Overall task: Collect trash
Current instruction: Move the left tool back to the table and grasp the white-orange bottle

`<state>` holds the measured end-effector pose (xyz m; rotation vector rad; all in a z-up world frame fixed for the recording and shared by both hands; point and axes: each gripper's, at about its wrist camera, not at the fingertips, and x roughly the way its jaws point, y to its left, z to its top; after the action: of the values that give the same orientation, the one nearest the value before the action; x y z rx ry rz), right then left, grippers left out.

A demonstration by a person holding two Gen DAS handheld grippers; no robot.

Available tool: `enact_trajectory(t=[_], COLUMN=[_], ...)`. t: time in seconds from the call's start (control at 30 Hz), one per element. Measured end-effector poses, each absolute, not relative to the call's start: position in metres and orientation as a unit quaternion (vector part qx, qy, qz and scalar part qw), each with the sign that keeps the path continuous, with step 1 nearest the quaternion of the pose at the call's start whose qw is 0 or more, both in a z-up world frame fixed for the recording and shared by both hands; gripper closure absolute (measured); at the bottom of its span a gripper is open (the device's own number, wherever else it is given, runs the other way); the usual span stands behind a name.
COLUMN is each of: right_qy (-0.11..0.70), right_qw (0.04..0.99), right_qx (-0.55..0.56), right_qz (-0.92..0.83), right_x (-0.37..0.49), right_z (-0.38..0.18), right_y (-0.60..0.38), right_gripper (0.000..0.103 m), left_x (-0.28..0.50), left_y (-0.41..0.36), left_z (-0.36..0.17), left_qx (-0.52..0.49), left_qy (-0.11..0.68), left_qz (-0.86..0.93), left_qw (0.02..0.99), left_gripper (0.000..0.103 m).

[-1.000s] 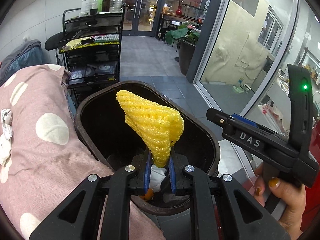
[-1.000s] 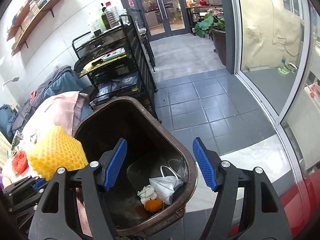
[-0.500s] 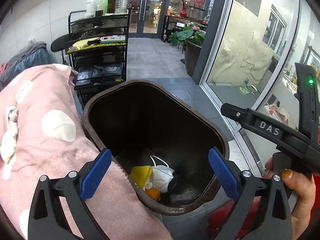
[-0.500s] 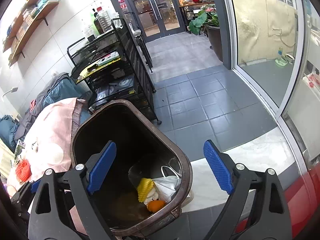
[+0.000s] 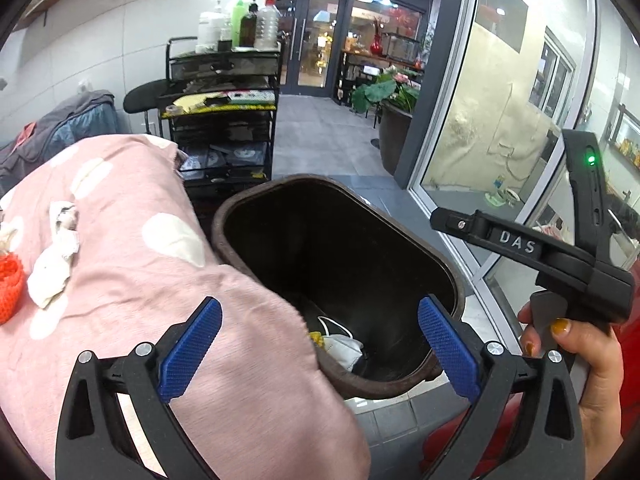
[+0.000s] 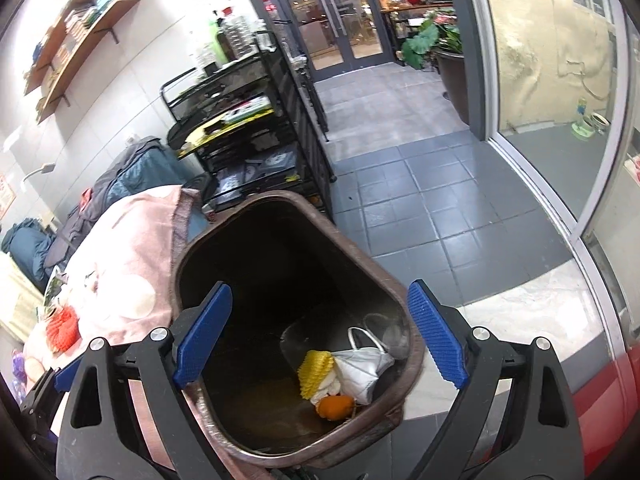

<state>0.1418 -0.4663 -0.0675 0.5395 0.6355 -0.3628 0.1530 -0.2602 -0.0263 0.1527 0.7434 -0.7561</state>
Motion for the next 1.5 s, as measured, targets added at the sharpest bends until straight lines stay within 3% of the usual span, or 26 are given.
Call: enact_trajectory(t=[0.73, 1.2, 1.5], right_qy=[0.344, 0.373, 0.375], right_qw=[0.920, 0.911, 0.912], right_qx=[0.181, 0.139, 0.129], right_qz=[0.045, 0.104, 0.108], right_x=[0.207, 0.236, 0.239], right_z=[-0.037, -0.037, -0.027], right_y=[-0.319, -0.239, -0.215], right_gripper=[0.014, 0.014, 0.014], left_x=[0.151, 0.169, 0.218], left_y=[-0.099, 0.087, 0.133], left_z=[-0.013, -0.007, -0.036], left_qx=[0.029, 0.144, 0.274], left_qy=[0.322, 0.307, 0.326], left_qz=[-0.234, -0.163, -0.173], left_qw=[0.917, 0.927, 0.888], left_gripper=[0.006, 0.006, 0.006])
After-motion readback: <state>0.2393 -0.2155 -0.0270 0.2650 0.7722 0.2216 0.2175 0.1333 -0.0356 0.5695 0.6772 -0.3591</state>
